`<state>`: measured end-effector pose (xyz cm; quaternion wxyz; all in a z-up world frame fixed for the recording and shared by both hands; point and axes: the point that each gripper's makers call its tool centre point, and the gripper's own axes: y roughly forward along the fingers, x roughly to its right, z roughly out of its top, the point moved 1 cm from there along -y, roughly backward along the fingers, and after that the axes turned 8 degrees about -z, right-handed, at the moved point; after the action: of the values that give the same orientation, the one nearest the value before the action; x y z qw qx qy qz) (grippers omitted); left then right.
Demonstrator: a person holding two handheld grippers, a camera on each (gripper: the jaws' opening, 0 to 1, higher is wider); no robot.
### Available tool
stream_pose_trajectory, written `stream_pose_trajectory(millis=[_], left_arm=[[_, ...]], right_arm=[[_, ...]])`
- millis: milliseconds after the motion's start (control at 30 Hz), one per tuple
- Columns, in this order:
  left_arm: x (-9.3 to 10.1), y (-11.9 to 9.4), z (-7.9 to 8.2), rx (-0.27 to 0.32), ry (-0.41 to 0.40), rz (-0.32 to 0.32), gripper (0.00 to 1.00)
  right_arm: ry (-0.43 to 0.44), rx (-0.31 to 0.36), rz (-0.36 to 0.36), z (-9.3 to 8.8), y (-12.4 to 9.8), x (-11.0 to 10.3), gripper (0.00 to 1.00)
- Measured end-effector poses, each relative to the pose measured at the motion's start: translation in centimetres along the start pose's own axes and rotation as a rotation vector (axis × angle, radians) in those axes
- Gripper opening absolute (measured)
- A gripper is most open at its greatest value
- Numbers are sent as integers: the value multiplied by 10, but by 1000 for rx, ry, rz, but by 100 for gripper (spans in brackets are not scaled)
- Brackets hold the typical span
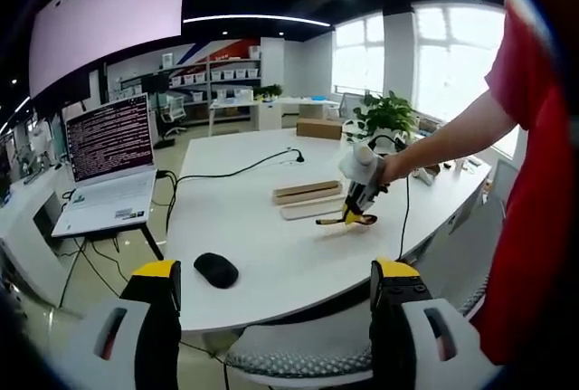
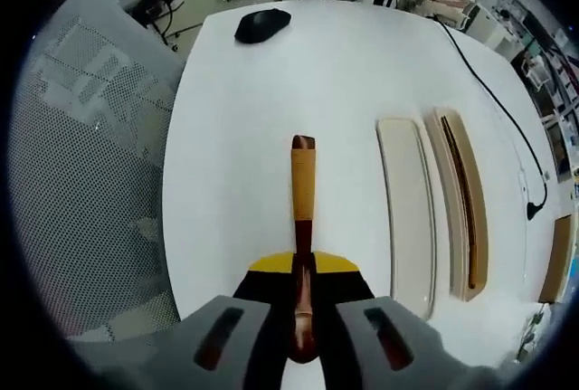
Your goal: Arrange the utensils inside the cutlery case until each visible utensil rests in its matching compartment.
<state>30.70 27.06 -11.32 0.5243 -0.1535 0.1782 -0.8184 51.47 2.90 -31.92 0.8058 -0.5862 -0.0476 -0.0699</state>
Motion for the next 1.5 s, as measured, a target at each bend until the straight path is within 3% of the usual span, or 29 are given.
stream_pose_trajectory(millis=[200, 533, 967, 1500], left_arm=[[-1, 4, -3, -11, -3, -8, 89], [-5, 3, 6, -4, 13, -3, 89], [-3, 1, 5, -9, 20, -5, 89], [-5, 2, 3, -18, 26, -7, 89]], right_arm=[[-9, -3, 2, 1, -2, 5, 1], [-23, -2, -6, 2, -11, 18, 1], [-42, -10, -9, 3, -19, 16, 1], [-26, 12, -14, 7, -31, 29, 1]])
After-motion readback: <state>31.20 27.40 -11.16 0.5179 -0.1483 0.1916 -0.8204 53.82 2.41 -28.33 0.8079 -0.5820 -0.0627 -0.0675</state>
